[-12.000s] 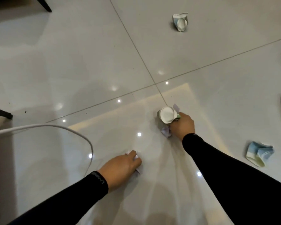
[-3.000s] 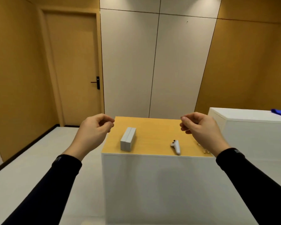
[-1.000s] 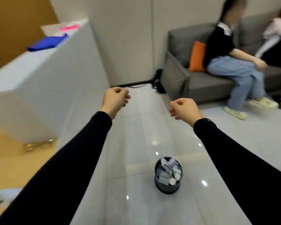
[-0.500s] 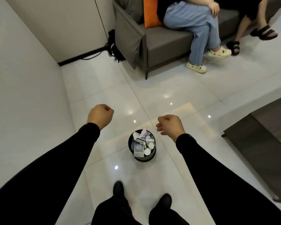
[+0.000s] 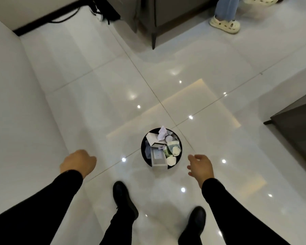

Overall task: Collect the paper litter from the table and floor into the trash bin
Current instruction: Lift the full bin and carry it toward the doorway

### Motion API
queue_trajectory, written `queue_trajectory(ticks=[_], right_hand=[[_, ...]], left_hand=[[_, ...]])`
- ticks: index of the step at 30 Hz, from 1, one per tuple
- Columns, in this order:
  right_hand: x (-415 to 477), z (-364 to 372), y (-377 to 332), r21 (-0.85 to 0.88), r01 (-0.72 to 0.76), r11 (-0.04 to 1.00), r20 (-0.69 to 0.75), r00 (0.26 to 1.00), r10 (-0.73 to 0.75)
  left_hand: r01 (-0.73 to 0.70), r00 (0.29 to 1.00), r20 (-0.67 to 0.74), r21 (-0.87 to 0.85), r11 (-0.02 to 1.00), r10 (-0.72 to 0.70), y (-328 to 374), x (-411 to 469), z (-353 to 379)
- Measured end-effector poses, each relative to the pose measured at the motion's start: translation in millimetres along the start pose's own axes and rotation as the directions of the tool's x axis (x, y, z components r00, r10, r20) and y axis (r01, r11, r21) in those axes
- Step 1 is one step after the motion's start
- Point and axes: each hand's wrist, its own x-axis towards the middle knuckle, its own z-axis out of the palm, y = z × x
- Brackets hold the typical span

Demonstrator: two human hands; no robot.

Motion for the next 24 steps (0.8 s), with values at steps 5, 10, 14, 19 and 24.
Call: queue_trajectory(ticks=[5, 10, 14, 19, 24], right_hand=[[71.2, 57.0, 42.9, -0.023, -0.151, 0.988, -0.009, 0.988, 0.151], [134.8, 89.1, 70.7, 0.013, -0.212, 0.977, -0.049, 0.976, 0.212], [172.1, 105.9, 88.4, 0.145, -0.294, 0.945, 0.056, 0.956, 0.289], [196.8, 104.8, 108.4, 0.21, -0.368, 0.906, 0.168, 0.926, 0.338], [187.6, 97.3, 105.0, 0.288, -0.313, 0.905, 0.23, 0.94, 0.252]], left_hand=[[-0.041, 0.998, 0.036, -0.015, 0.999, 0.042, 22.9, 63.8, 69.6], [-0.076, 0.997, 0.025, -0.067, 0.995, 0.078, 52.0, 127.8, 123.4], [-0.083, 0.995, 0.045, -0.063, 0.995, 0.085, 64.9, 158.0, 159.8], [-0.088, 0.991, 0.091, -0.105, 0.991, 0.098, 80.8, 164.5, 194.0], [-0.142, 0.982, 0.102, -0.163, 0.976, 0.16, 99.1, 150.1, 199.3]])
